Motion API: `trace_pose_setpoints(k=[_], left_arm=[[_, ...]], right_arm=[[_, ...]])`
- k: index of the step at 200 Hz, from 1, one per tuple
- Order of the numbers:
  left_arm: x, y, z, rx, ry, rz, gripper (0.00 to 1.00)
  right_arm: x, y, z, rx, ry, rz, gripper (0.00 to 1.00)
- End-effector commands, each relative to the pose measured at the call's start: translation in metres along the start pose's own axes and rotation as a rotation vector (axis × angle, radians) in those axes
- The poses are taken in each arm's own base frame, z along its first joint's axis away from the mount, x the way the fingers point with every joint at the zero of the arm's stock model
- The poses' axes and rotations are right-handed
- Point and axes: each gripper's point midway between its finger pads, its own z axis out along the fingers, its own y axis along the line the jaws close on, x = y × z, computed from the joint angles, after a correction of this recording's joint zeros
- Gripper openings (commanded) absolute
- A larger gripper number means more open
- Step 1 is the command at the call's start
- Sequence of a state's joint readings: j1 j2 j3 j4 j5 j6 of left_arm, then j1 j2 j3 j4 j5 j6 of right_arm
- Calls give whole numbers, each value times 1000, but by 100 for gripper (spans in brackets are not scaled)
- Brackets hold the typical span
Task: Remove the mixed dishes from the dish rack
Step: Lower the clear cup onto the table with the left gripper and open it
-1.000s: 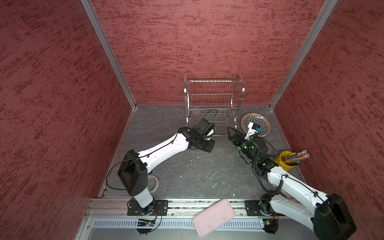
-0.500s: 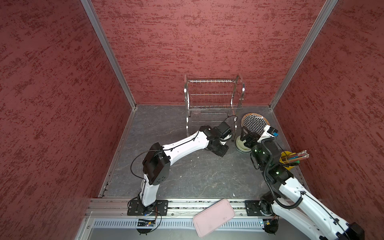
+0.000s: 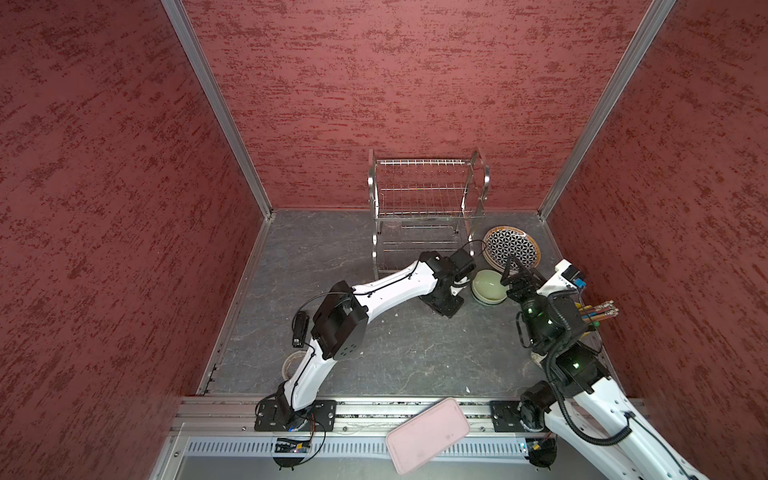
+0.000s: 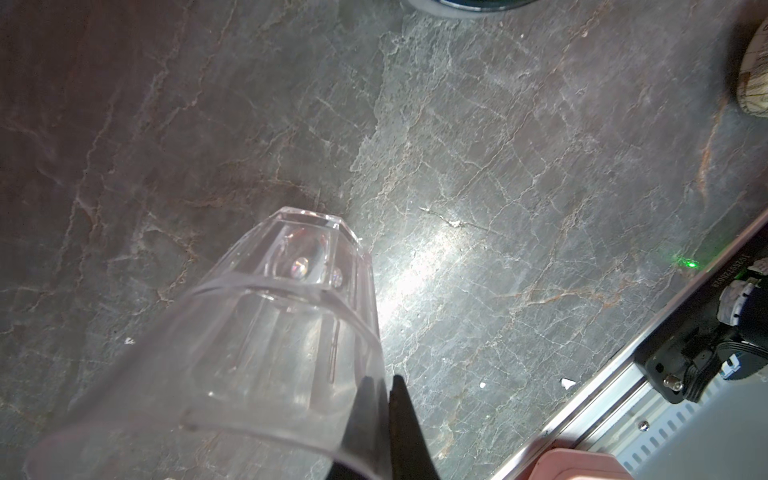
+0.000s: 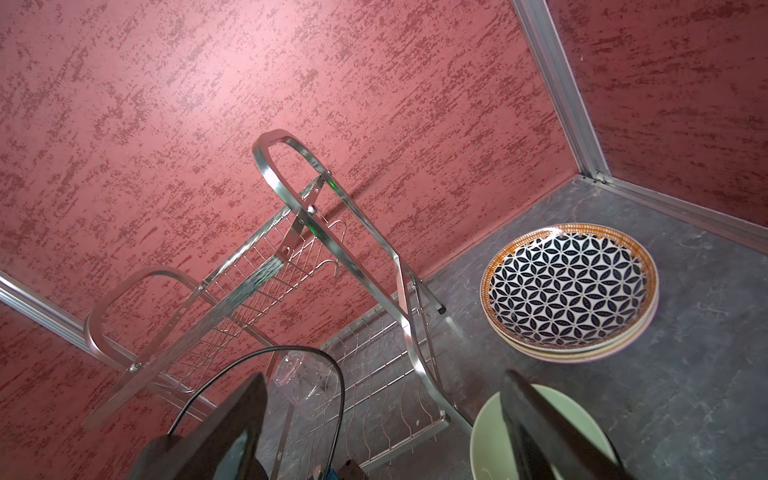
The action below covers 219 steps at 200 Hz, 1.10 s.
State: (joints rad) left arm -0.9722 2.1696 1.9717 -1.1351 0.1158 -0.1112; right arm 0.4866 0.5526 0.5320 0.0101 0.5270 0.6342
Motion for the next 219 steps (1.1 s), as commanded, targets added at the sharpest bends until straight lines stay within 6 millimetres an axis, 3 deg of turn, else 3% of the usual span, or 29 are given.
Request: trace_pose_setpoints(k=[1,58,161,194,219], left_arm=[[-2,-3,1,-19,16,42,0],[6,-10,11,-22,81,83,2],[1,-15,22,-24,103,109,7],[0,-15,22,-27,98,107,24],[1,-15,24,-24,105,103,25]], right_arm=[[-4,-5,-1,30,-16,-11,88],[1,-7,1,32,-8,-10,88],[4,-11,0,37,-6,-10,89],[4,-12,0,35,-8,-9,89],[4,-13,0,36,-8,-11,89]])
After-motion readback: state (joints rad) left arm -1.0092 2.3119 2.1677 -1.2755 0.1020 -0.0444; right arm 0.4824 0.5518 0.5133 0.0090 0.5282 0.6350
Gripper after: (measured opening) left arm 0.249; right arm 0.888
